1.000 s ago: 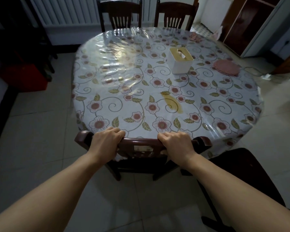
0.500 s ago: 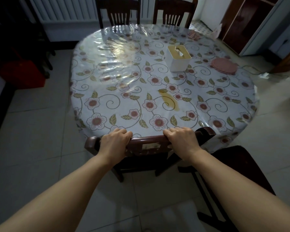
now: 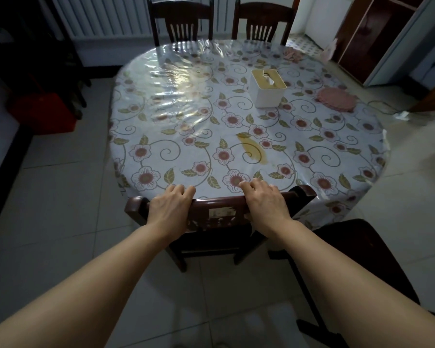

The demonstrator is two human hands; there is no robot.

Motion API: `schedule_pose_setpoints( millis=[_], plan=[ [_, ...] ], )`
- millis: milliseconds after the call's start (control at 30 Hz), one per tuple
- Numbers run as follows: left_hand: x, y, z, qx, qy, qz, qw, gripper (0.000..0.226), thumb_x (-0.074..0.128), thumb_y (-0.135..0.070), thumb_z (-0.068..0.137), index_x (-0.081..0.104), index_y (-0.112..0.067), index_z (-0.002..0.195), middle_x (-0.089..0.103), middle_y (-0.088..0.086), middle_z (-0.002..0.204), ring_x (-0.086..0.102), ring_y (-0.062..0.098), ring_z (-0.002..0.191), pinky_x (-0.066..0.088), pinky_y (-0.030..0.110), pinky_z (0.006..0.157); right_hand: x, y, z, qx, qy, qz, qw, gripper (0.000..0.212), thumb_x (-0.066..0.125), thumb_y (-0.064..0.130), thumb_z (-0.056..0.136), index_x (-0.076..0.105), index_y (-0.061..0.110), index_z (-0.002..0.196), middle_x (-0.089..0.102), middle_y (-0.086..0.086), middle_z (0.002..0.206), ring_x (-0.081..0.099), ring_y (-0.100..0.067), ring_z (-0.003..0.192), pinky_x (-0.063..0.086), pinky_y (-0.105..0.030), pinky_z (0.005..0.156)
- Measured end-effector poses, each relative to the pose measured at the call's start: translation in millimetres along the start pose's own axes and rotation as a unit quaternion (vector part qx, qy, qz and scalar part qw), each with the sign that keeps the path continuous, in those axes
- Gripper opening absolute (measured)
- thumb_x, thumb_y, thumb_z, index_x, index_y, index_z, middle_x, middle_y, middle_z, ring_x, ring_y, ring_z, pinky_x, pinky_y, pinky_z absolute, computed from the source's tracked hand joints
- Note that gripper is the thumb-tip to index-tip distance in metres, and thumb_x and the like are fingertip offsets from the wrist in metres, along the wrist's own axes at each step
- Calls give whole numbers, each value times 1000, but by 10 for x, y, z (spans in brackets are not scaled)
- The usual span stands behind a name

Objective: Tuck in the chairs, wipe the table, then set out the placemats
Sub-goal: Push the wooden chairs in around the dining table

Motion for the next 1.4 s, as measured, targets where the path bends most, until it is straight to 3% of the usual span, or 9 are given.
schedule_pose_setpoints(
  millis=[67, 133, 333, 800, 1033, 1233, 1400],
  plan=[
    [-31, -63, -42, 11, 6, -15, 1000, 61, 69, -29, 73, 39, -22, 126, 51, 1, 120, 48, 23, 110, 41, 35, 88, -48, 8, -35, 6, 28, 25, 999, 79, 70, 27, 79, 23, 17, 141, 30, -10, 140, 26, -29, 133, 17, -41, 113],
    [-97, -131, -106, 10, 14, -28, 999, 77, 70, -37, 71, 31, -22, 136, 43, 1, 134, 39, 24, 124, 32, 39, 101, -129, 40, -105, 10, 40, 47, 998, 88, 70, 36, 79, 13, 19, 145, 15, -10, 148, 8, -29, 141, 4, -41, 117],
    [-388, -388, -316, -9, 23, -33, 999, 84, 67, -45, 77, 21, -22, 143, 29, -2, 148, 20, 21, 139, 23, 42, 112, -293, 113, -383, 1, 72, 39, 997, 96, 64, 44, 83, -1, 22, 150, -13, -10, 157, -21, -30, 143, -12, -44, 116],
    [-846, -1000, -591, 22, 50, -69, 996, 79, 65, -44, 78, 24, -25, 143, 30, -1, 148, 22, 22, 138, 23, 46, 109, -792, -101, -1115, 76, 24, 69, 994, 93, 65, 43, 82, 6, 22, 150, -9, -10, 157, -14, -29, 144, -5, -44, 116],
    [-875, -1802, -598, 140, 60, -99, 983, 79, 65, -45, 78, 23, -23, 142, 32, -1, 147, 27, 24, 135, 24, 46, 109, -778, -556, -1843, 202, 55, 60, 976, 94, 61, 45, 85, -1, 21, 151, -16, -11, 157, -17, -30, 143, -5, -45, 117],
    [-821, -2662, -732, 246, 77, -117, 959, 73, 62, -41, 80, 25, -23, 141, 34, 1, 145, 28, 25, 133, 28, 44, 104, -787, -994, -2629, 302, 56, 39, 951, 96, 63, 47, 83, 1, 20, 151, -13, -13, 157, -12, -31, 144, 2, -45, 118],
    [-786, -3449, -813, 311, 80, -115, 940, 77, 60, -47, 80, 22, -23, 142, 31, -1, 148, 26, 25, 135, 26, 44, 109, -824, -1503, -3250, 379, 35, 50, 924, 88, 62, 44, 86, 8, 18, 150, -7, -12, 156, -9, -30, 144, 6, -45, 117]
  ],
)
Point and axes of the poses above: each hand's wrist, its own z-axis towards the middle knuckle, its own x-axis out of the palm, y = z × x, the point moved 8 cm from there along z, towards the middle knuckle
